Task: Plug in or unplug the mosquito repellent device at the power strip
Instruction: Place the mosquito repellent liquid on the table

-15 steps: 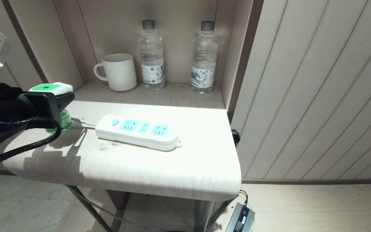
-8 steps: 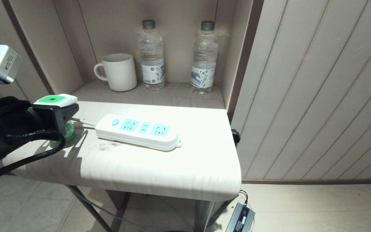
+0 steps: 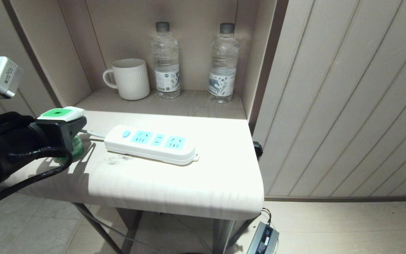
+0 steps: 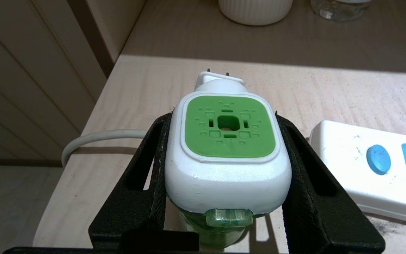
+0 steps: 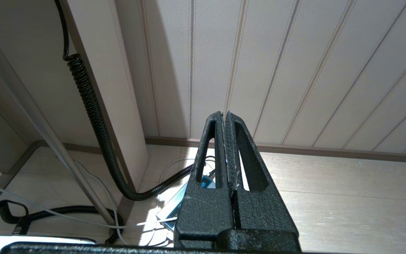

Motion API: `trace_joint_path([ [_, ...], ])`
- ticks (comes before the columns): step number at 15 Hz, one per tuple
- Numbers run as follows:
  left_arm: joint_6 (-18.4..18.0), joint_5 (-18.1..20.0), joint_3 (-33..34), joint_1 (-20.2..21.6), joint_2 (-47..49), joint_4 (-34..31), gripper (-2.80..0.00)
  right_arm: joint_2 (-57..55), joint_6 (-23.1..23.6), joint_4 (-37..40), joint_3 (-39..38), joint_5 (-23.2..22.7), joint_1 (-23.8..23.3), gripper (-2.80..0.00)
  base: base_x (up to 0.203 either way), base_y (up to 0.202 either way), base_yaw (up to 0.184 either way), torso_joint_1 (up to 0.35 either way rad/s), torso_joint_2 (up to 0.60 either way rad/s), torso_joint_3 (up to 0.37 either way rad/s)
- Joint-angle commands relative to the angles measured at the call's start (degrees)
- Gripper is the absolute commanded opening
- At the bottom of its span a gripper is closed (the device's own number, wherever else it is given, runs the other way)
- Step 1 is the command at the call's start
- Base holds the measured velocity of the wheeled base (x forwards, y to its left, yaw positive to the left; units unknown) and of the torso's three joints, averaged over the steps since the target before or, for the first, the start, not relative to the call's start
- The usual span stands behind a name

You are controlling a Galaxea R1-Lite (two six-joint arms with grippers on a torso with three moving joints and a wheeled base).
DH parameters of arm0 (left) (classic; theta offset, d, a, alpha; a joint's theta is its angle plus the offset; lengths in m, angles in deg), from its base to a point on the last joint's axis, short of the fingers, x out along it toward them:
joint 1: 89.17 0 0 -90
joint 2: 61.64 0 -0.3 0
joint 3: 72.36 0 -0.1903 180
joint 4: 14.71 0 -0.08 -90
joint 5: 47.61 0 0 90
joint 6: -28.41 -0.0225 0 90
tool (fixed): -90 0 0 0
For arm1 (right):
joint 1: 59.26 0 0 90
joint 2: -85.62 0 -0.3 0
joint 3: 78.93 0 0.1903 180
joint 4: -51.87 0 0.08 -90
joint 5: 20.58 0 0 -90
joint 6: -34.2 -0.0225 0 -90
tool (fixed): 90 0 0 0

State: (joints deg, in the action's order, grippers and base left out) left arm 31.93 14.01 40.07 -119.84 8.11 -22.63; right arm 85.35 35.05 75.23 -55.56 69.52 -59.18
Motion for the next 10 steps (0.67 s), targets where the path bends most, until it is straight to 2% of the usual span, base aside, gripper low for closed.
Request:
trace_joint_path([
  [1, -0.01, -0.26, 1.67, -0.01, -0.06, 3.11, -2.8, 0.0, 0.03, 0.0, 0.0, -0.01, 0.01, -2.8, 0.0, 0.0, 0.0, 0.0, 0.0, 0.0],
  [4, -0.56, -0.6, 4.58, -1.06, -0.81, 10.69, -2.8, 0.0, 0.03, 0.0, 0.0, -0.01, 0.01, -2.8, 0.0, 0.0, 0.0, 0.0, 0.0, 0.0],
  [10, -0.32, -0.18, 8.84, -1.58, -1.12, 11.36, -2.8, 0.0, 0.03, 0.0, 0.0, -0.01, 0.01, -2.8, 0.0, 0.0, 0.0, 0.0, 0.0, 0.0],
])
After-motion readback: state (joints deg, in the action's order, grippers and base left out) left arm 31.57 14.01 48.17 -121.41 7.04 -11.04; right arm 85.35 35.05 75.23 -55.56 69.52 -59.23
